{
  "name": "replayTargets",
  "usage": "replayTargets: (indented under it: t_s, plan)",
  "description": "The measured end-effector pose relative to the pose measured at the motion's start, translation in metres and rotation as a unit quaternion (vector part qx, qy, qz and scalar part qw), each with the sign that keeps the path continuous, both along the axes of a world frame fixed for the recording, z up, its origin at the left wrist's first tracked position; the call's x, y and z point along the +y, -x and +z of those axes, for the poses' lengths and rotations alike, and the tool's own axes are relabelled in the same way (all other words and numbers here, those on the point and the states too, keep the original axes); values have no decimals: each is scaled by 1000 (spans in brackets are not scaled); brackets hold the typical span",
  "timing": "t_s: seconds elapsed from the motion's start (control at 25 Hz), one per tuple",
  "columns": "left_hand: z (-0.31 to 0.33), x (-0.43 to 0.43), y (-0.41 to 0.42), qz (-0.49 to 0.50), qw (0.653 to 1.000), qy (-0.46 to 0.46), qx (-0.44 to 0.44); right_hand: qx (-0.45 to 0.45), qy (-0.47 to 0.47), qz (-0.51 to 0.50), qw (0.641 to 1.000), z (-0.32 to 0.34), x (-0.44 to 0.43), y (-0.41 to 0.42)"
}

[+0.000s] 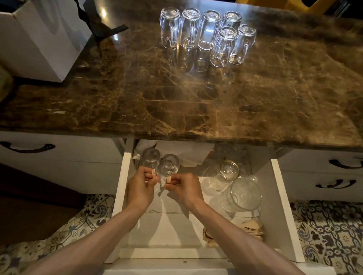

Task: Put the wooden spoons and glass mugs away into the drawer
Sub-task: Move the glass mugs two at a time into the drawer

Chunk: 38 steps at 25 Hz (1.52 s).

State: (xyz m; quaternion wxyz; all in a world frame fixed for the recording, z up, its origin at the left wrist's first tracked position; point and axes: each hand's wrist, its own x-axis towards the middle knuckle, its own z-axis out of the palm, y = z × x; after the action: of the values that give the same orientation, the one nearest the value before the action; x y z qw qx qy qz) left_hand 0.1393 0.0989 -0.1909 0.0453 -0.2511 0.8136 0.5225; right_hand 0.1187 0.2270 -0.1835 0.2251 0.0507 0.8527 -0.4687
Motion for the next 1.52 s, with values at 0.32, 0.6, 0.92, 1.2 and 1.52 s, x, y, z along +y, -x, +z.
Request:
replayTargets:
  t_s: [0.32,0.6,0.92,1.2,1.52]
  plan:
    - [-13,2,9,18,1000,5,-25,7,-20,-5,1000,-12,-12,2]
    - [-20,4,10,29,1000,-8,-3,39,-30,18,999,-17,-13,3]
    - [-20,5,8,-16,1000,-5,-25,45,-29,21,998,-22,-14,0]
    - [-6,6,12,-51,989,-74,-121,-3,-59,54,997,-16,-7,8]
    - [56,-16,7,-172,957,-152,-178,-80,-109,232,963,40,19,27]
